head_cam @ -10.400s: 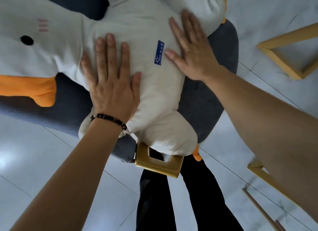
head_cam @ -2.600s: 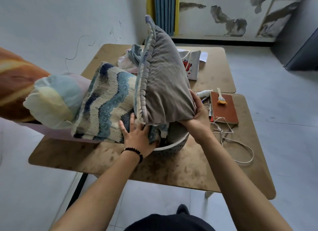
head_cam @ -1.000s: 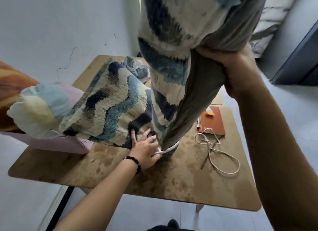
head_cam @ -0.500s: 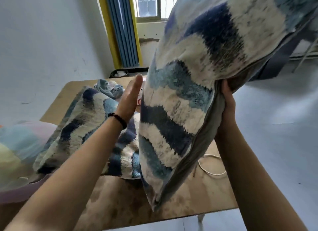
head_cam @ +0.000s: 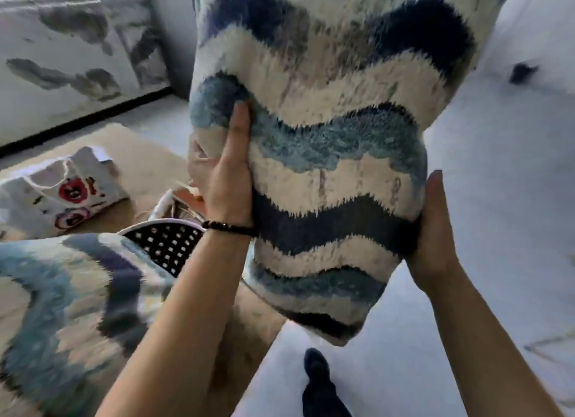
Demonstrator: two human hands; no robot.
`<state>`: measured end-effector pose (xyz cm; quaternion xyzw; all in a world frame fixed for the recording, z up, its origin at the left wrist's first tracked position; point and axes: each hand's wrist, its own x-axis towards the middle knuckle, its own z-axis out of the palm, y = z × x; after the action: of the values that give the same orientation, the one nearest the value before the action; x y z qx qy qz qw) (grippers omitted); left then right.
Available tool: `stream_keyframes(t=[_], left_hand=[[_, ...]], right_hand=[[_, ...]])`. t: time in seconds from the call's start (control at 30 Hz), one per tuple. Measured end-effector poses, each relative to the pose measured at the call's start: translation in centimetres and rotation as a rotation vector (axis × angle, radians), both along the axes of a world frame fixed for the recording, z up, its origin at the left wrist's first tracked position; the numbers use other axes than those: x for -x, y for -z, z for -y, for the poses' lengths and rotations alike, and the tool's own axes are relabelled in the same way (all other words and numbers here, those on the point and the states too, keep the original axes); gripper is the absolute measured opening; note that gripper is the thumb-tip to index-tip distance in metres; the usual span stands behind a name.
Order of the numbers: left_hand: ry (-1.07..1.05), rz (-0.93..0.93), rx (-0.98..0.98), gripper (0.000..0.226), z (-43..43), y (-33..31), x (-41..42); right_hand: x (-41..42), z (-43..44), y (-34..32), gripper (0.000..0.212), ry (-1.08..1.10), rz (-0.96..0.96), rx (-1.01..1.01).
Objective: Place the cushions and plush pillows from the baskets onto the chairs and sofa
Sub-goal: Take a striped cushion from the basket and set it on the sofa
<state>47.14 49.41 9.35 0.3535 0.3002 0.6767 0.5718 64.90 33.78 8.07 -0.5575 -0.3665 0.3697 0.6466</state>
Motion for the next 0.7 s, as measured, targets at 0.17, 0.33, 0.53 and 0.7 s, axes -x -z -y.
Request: stream_keyframes(t=[0.17,0.33,0.53,0.7], left_hand=[[0.293,-0.066,-0.099,0.046,11.0,-0.2,-7.9],[0.767,-0.273,-0.267,0.073,22.3,2.1,-13.8],[1.339,-0.444,-0.267,0.059,36.4,5.6,-20.7],[1.459,-0.467,-0.329,0.04,51.2,8.2,-27.9]], right_hand=[[-0.3,13.0,1.7,0.049,0.622,0.219,-0.024],[-2.3,27.8,4.9,0.022,0.992,-0.02,0.017],[-3.4,46.0,10.8,0.03,1.345,-0.056,0.058],[-7.5,61.2,11.8,0.034,1.352,-0.022,0.036]])
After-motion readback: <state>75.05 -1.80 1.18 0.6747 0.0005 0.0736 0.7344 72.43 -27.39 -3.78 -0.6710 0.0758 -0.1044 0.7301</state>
